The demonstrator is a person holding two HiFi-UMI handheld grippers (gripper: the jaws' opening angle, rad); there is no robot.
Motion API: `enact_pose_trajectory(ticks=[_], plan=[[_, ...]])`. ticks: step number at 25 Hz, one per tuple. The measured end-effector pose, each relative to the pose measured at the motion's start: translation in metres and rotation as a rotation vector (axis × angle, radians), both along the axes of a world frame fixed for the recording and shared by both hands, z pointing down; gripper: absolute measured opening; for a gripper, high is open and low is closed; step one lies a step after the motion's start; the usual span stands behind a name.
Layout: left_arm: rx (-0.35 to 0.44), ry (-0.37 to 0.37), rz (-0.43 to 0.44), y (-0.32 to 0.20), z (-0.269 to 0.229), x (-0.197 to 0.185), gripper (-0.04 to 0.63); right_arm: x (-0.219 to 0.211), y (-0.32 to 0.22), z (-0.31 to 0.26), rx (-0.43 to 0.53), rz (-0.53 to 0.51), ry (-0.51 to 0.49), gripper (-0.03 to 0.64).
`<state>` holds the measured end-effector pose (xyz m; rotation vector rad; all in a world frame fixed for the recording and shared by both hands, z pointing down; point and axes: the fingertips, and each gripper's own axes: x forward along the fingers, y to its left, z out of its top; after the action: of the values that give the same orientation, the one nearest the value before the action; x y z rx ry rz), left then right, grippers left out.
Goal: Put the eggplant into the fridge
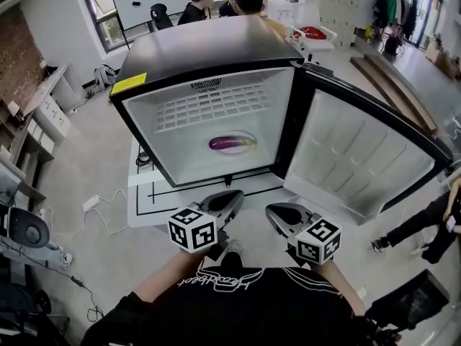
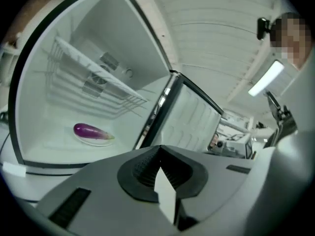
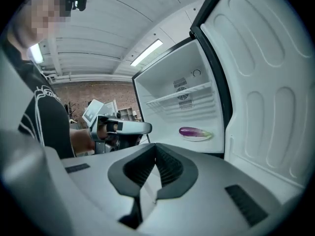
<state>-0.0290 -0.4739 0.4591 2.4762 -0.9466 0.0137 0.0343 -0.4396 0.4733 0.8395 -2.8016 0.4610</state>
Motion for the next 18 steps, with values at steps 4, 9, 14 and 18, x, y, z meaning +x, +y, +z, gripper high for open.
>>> enact_pose_trajectory(ticks=[4, 9, 14, 18], plan=[[0.133, -0.118, 0.129, 0.060, -0.014, 0.020, 0.008, -0.002, 0.041, -0.009, 0.008, -0.059, -0.008, 0.008], [0.149, -0.113, 0.204, 0.106, -0.021, 0.028, 0.008, 0.001, 0.073, -0.019, 0.039, -0.083, -0.027, 0.008], [0.202, -0.167, 0.213, 0.129, -0.024, 0.027, 0.008, 0.009, 0.093, -0.021, 0.055, -0.070, -0.034, 0.008], [0.171, -0.105, 0.231, 0.145, -0.024, 0.027, 0.008, 0.009, 0.111, -0.020, 0.051, -0.054, -0.033, 0.008]])
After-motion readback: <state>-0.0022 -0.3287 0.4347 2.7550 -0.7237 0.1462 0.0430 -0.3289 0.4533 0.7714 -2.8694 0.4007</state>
